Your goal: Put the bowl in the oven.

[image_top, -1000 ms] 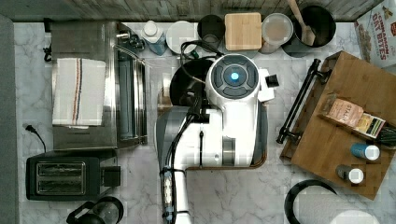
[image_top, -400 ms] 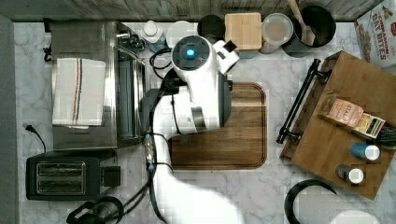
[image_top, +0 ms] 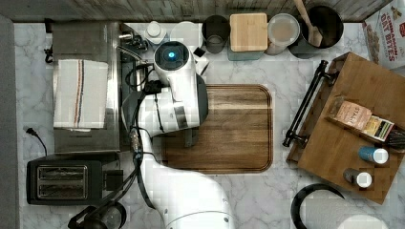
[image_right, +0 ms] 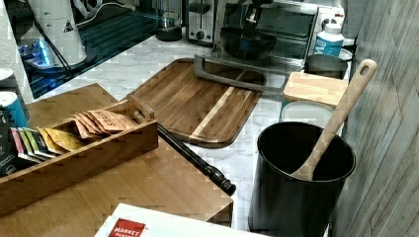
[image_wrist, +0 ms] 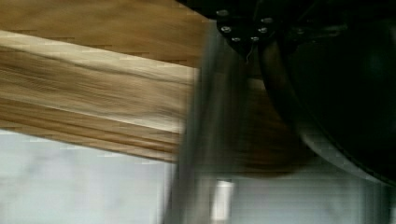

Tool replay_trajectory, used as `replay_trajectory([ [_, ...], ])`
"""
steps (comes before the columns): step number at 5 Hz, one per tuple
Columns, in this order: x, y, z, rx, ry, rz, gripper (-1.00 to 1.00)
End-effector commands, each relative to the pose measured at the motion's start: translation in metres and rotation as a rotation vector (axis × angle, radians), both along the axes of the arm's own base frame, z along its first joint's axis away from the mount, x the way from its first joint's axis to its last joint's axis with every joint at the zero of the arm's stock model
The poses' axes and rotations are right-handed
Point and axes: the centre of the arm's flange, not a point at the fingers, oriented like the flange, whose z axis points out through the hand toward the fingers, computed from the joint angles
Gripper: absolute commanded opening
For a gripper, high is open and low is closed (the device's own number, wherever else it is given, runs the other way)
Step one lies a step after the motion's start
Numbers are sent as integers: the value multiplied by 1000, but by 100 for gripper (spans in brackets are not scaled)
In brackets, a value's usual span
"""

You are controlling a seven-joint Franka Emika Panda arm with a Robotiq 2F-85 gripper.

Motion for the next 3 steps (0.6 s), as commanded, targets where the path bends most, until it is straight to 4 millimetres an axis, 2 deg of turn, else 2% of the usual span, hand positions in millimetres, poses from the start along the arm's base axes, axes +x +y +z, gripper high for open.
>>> replay_trajectory([
  [1,28,46,96,247,-257,45,-100],
  [3,42,71,58,418,-189,2,-100],
])
